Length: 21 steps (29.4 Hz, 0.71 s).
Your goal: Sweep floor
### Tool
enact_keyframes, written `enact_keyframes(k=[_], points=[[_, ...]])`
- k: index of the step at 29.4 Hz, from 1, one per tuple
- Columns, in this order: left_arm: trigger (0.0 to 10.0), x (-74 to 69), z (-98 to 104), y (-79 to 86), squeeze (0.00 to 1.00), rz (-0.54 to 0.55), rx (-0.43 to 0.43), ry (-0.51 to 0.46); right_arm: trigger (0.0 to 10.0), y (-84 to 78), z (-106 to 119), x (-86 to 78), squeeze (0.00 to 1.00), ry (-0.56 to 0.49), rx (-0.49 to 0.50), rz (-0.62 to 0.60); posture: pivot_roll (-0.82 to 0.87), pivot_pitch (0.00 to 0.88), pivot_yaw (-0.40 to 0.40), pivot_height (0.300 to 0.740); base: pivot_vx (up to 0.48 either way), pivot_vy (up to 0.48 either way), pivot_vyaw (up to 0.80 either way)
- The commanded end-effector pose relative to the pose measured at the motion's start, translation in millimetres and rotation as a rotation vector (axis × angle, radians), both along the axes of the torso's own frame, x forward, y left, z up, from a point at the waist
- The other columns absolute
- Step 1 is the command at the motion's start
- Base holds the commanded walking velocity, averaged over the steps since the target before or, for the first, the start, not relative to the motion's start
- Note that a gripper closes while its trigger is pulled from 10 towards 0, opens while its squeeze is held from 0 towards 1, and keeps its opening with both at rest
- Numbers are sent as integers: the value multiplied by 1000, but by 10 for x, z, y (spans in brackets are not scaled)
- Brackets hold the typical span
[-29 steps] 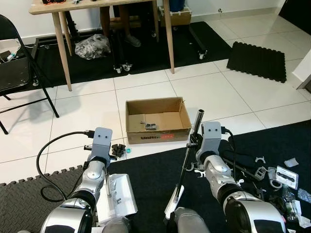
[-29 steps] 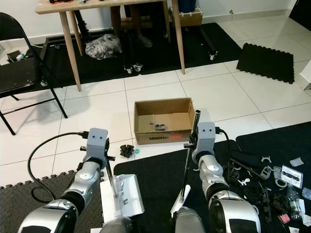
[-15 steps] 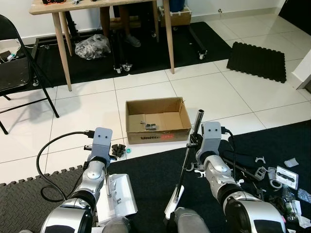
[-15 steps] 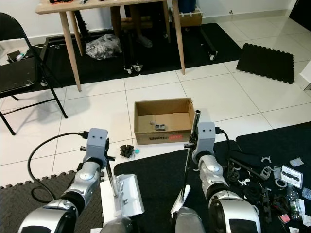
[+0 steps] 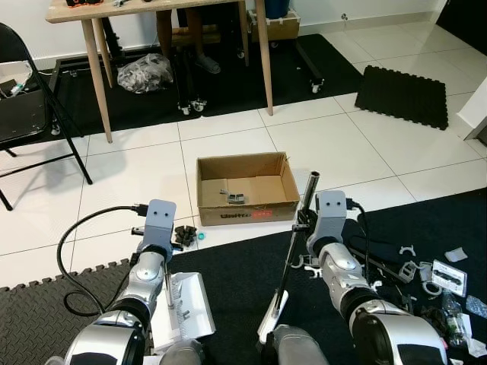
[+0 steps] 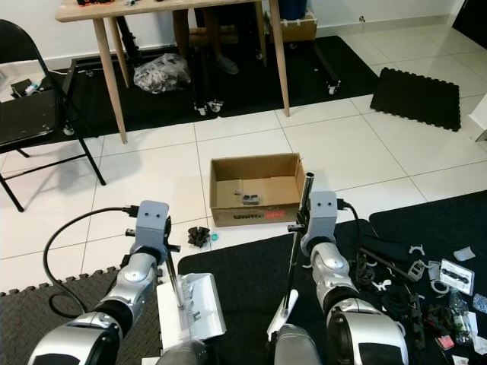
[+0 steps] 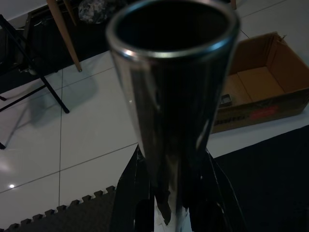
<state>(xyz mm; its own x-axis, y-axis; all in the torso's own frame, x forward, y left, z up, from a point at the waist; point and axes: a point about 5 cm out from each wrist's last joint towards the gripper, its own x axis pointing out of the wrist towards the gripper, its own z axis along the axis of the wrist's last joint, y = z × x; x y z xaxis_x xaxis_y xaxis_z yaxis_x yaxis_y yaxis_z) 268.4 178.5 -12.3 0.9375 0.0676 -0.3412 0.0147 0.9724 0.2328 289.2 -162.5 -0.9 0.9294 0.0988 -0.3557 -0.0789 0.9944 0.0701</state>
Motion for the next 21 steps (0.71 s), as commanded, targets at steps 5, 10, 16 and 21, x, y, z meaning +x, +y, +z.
enact_keyframes(k=[5, 10, 16, 21], points=[[10000, -223, -206, 196, 0, 52, 82, 141, 10000, 7, -97, -78, 0, 60, 7, -12, -18, 1, 33, 740, 0, 0, 0], [10000, -222, -206, 196, 0, 52, 81, 142, 10000, 6, -97, -78, 0, 61, 7, -13, -18, 1, 32, 740, 0, 0, 0], [10000, -222, -206, 196, 0, 52, 81, 142, 10000, 6, -97, -78, 0, 61, 8, -13, -18, 1, 32, 740, 0, 0, 0], [10000, -223, -207, 196, 0, 52, 81, 142, 10000, 7, -98, -79, 0, 61, 8, -14, -18, 2, 33, 740, 0, 0, 0]])
